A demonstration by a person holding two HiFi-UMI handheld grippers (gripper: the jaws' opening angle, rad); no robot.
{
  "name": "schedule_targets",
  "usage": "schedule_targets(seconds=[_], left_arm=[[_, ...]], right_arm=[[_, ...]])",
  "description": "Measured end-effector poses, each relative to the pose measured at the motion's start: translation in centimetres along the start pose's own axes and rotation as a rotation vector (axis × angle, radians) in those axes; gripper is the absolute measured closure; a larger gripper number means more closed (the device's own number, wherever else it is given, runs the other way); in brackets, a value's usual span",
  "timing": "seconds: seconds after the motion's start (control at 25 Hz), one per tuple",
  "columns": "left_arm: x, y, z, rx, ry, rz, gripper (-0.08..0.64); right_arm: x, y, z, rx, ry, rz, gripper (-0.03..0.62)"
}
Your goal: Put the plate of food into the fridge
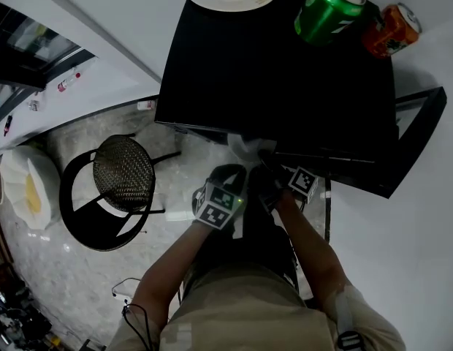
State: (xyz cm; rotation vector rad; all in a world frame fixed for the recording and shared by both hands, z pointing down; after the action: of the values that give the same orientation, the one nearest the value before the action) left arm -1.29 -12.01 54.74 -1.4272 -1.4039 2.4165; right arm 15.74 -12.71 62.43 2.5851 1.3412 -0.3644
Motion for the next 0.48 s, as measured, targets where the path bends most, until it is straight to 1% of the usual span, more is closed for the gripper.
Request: schedule_targets(seconds=[0.28,0.36,0.48], left_arm=[[-3.3,-1.2,0.3,0.032,-0.006,0.079,0.546],[-4.0,-1.3,0.5,0.036,-0.005,0.103,0.546],[-4.8,-1.5,0.8,0.046,0.0,0.113,0.546]], right_arm=[[-0.9,0.5,-0.9,0.012,-0.002,0.002,0.563],[-1.0,0.5,-0.8,0.021,-0.021,0.005,0.563],[-1.1,0.3,-0.8,0.021,-0.037,0.008,0.563]])
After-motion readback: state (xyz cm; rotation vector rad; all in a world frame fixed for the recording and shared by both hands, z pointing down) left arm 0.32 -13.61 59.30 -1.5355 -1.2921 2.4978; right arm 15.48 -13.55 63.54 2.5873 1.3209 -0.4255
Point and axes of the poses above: the fingertips, and each gripper's own axes: x backward along the fingers, z to its left, y out of its top, the point moved 9 cm from there along x, backward along the fingers, and after that the axes turned 3 degrees about y, right-handed, at the moved point
